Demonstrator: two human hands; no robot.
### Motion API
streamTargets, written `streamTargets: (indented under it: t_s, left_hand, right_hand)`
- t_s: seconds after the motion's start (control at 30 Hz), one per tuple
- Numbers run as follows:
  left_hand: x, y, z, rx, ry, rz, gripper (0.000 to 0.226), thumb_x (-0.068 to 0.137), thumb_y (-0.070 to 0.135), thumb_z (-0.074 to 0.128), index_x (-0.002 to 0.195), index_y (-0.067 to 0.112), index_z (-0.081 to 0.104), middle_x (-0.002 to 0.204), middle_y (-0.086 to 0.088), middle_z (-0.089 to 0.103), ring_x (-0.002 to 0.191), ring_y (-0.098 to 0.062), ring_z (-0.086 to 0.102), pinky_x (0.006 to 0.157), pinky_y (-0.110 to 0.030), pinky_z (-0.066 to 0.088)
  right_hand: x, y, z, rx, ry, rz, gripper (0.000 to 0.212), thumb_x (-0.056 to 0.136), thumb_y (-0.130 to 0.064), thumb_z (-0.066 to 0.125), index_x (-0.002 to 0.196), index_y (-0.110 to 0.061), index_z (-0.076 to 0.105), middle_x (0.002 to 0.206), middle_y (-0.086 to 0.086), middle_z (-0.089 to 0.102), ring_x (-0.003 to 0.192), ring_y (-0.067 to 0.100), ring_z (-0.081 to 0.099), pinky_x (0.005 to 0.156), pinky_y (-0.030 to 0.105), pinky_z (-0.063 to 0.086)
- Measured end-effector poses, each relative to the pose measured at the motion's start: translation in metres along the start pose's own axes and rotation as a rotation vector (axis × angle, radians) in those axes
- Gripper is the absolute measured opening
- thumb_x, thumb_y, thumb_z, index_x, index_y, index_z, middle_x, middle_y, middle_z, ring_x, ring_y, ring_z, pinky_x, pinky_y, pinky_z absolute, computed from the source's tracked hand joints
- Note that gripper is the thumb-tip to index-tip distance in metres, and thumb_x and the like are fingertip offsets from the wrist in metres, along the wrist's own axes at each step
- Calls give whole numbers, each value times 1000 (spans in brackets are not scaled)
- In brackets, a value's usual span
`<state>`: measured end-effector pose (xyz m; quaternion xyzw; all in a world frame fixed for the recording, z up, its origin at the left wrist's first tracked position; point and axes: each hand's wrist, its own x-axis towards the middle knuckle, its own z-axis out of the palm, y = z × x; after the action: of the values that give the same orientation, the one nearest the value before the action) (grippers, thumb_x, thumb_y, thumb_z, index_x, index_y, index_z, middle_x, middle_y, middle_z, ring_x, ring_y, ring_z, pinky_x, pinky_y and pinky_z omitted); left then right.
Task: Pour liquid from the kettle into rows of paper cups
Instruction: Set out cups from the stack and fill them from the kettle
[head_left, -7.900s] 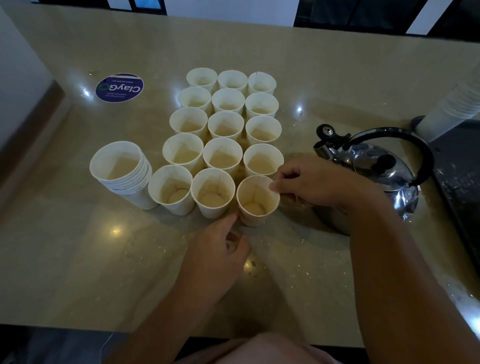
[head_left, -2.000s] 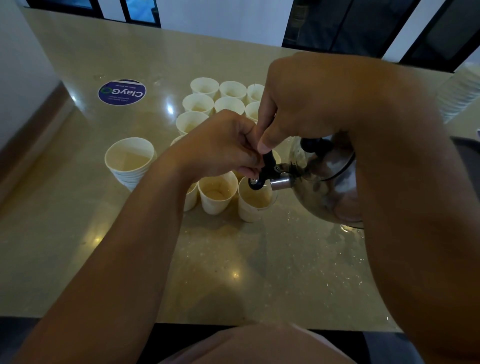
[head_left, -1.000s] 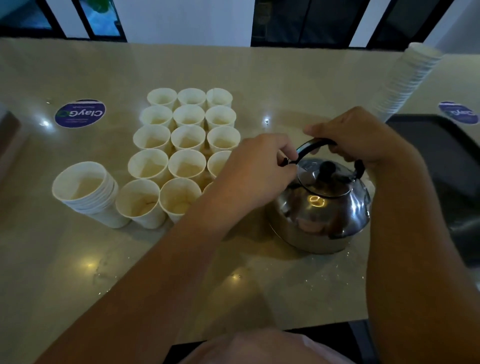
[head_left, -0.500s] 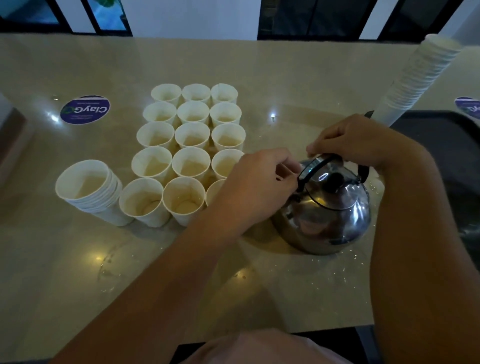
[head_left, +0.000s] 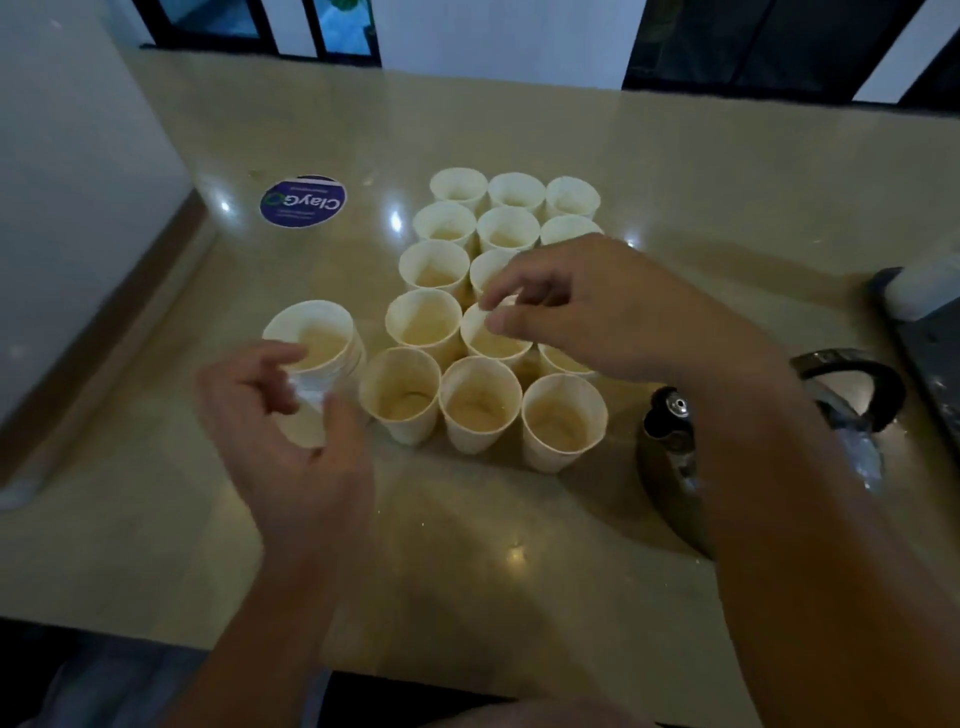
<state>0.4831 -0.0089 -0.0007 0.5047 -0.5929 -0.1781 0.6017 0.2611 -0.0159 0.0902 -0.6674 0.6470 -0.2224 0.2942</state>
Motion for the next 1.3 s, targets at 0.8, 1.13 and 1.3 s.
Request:
streamTargets:
  t_s: [0.8,1.13,1.3]
  left_hand:
    - [38,-86,-11,-36,-285,-232,106,70,8,89,147,33,20,137,11,45,126,-3,52,103,-36,50]
    - [71,-14,-2,-92,-335,-172,130,50,92,67,147,9,41,140,3,56,122,-1,56,96,-14,44]
    - [69,50,54,-313,-498,51,110,67,78,70,138,-1,41,134,-1,56,118,-4,59,98,-10,41]
  right_hand:
    - [6,-10,25,-56,9,-21,21,94,-39,67,115,-37,69,104,-17,66,96,3,62,79,18,46]
    - [-71,54,-64,-116,175,260,27,72,-53,80,95,-41,75,97,-20,69,99,-2,61,75,19,41]
    - [-102,85,-84,-29,173,364,36,60,-57,81,92,-39,78,87,-20,73,87,-6,66,69,15,46]
